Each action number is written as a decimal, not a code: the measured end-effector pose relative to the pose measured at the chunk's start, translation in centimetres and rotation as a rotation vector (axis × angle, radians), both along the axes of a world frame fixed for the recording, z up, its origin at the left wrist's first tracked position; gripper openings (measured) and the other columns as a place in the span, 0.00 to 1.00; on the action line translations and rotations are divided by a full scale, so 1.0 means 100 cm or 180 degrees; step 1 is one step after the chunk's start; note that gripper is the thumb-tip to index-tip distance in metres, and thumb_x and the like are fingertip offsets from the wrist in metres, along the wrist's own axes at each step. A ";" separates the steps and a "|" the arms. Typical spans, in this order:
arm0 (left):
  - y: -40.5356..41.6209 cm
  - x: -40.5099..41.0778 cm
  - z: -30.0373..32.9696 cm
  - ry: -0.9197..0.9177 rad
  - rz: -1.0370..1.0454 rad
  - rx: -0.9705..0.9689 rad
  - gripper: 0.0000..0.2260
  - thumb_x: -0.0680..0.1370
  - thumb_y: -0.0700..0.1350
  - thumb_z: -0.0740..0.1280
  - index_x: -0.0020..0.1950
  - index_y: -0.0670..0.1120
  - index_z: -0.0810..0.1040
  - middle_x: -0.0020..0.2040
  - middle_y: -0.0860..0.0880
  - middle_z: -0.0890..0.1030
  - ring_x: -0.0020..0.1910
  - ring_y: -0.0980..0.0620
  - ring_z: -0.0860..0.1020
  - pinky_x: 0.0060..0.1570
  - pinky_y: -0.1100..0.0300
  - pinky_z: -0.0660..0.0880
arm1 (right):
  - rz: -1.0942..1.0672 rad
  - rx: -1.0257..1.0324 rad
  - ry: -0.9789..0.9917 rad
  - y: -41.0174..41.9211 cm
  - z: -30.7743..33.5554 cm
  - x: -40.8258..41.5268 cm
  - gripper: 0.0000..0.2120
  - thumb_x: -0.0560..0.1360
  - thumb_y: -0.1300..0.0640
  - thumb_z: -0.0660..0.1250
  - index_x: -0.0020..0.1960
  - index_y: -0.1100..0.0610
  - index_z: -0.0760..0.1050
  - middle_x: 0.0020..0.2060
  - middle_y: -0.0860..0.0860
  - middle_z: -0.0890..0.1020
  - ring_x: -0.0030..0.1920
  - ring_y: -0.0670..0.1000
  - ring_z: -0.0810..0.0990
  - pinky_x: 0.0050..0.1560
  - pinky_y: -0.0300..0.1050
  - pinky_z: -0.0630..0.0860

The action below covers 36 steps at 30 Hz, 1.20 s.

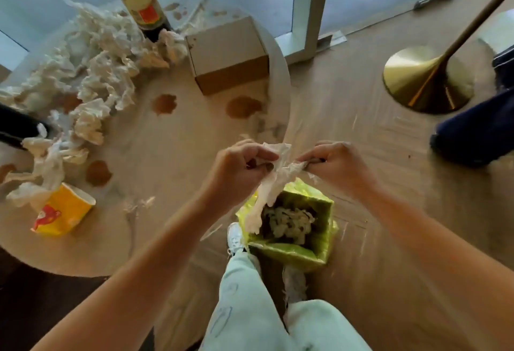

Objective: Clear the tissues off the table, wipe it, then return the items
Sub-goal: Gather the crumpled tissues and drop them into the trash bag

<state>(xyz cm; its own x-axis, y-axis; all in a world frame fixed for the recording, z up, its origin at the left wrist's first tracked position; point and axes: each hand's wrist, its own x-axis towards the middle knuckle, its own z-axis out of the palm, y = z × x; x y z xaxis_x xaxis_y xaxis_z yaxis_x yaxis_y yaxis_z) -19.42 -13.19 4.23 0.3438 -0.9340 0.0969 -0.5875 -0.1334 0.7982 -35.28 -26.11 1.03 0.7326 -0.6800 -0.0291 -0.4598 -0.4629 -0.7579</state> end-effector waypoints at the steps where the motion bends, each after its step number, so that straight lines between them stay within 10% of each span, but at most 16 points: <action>1: 0.005 -0.015 -0.013 -0.0069 -0.0084 0.0012 0.08 0.68 0.32 0.72 0.45 0.41 0.83 0.43 0.48 0.81 0.39 0.57 0.78 0.42 0.70 0.74 | -0.0134 0.0082 0.0146 0.004 -0.016 -0.015 0.07 0.68 0.64 0.72 0.44 0.56 0.84 0.37 0.46 0.81 0.36 0.45 0.77 0.36 0.25 0.69; 7: 0.034 -0.074 -0.095 -0.1137 -0.1022 0.1028 0.14 0.74 0.30 0.64 0.58 0.37 0.76 0.50 0.41 0.78 0.43 0.47 0.79 0.44 0.58 0.79 | -0.0875 0.0899 0.1473 0.024 -0.127 -0.077 0.10 0.72 0.67 0.64 0.49 0.61 0.82 0.48 0.58 0.79 0.51 0.56 0.77 0.49 0.40 0.71; 15: 0.033 -0.069 -0.163 -0.0261 -0.0500 0.2221 0.25 0.77 0.31 0.58 0.74 0.42 0.59 0.75 0.45 0.59 0.73 0.48 0.60 0.68 0.61 0.58 | -0.1098 0.1204 0.1835 0.055 -0.175 -0.083 0.14 0.75 0.67 0.59 0.56 0.63 0.79 0.58 0.59 0.76 0.57 0.59 0.74 0.52 0.41 0.69; 26: 0.027 -0.058 -0.228 0.1068 0.0120 0.2369 0.26 0.77 0.30 0.58 0.73 0.44 0.60 0.74 0.45 0.60 0.70 0.47 0.66 0.67 0.52 0.67 | -0.1038 0.1593 0.1863 0.068 -0.197 -0.074 0.26 0.71 0.73 0.56 0.65 0.56 0.73 0.67 0.54 0.71 0.66 0.56 0.69 0.60 0.44 0.69; 36: 0.016 -0.060 -0.203 0.0746 0.0122 0.2320 0.17 0.78 0.38 0.62 0.67 0.42 0.71 0.65 0.44 0.73 0.63 0.48 0.72 0.61 0.57 0.71 | -0.0989 0.1510 0.1483 0.066 -0.171 -0.080 0.19 0.73 0.68 0.59 0.61 0.57 0.75 0.60 0.55 0.76 0.59 0.54 0.74 0.57 0.47 0.73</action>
<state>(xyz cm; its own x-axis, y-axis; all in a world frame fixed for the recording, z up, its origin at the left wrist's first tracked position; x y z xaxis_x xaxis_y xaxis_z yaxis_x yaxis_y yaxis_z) -25.43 -11.64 -16.11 0.3129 -0.7208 -0.6185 -0.3979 -0.6907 0.6038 -43.33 -19.50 -16.06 0.3477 -0.6914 -0.6333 -0.8399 0.0706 -0.5382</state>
